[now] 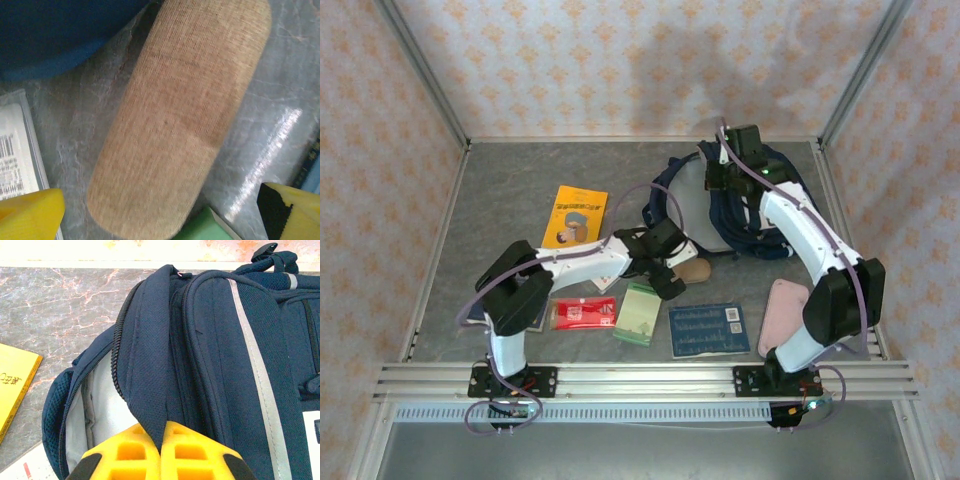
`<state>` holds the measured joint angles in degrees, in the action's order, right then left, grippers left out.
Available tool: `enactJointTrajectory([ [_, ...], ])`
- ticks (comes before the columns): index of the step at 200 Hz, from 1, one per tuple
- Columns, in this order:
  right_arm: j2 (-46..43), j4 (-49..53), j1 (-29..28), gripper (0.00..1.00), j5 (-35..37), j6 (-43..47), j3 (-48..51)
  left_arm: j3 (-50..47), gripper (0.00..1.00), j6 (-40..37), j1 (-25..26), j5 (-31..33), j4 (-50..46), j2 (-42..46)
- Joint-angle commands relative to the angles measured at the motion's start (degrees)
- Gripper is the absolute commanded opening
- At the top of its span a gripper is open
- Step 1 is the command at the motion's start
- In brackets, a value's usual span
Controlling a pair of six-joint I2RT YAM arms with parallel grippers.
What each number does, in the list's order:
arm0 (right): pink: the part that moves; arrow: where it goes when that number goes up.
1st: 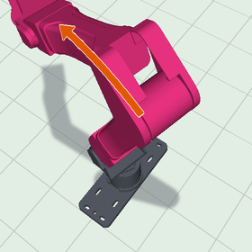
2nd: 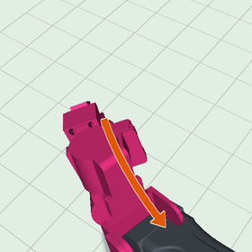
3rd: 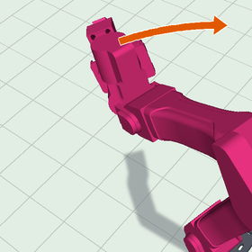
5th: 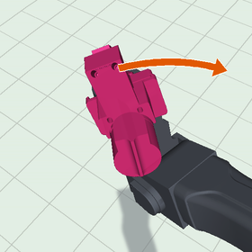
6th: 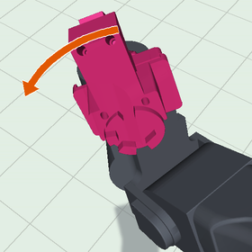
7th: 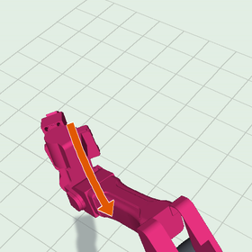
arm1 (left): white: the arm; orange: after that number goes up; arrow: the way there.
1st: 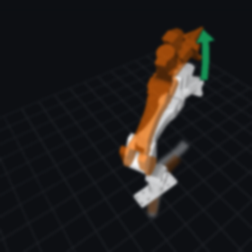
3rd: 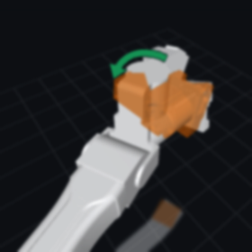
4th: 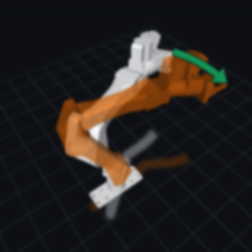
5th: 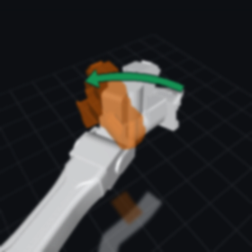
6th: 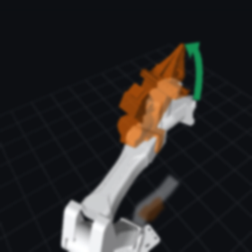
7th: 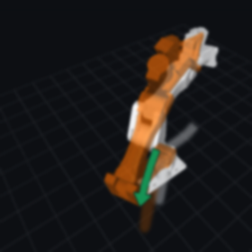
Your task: Pack the student bag
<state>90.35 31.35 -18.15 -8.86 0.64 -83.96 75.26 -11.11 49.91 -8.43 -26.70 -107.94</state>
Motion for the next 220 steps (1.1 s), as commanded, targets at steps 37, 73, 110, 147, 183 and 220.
enactJointTrajectory([
  [37,-4.0,-1.6,0.7,0.0,0.4,-2.0,1.7,5.3,0.92,-1.2,1.0,1.2,-0.1,-7.7],
  [73,-4.3,-2.2,0.8,0.0,0.2,-2.4,2.9,5.5,0.69,-1.4,1.0,1.4,-0.6,-9.2],
  [110,-5.2,-2.7,0.8,0.0,0.1,-3.1,3.9,6.8,0.39,-1.0,1.0,1.6,-0.9,-10.4],
  [147,-6.1,-3.1,0.8,0.0,0.1,-4.0,4.8,8.4,0.23,-1.0,0.7,2.6,-2.9,-9.1],
  [183,-7.4,-3.9,0.8,0.0,1.2,-4.9,5.4,8.4,0.19,0.6,0.5,1.8,-3.9,-4.0],
  [220,-8.6,-4.3,0.8,0.0,3.9,-5.9,5.2,6.3,0.19,4.2,0.5,1.5,-4.9,4.6],
])
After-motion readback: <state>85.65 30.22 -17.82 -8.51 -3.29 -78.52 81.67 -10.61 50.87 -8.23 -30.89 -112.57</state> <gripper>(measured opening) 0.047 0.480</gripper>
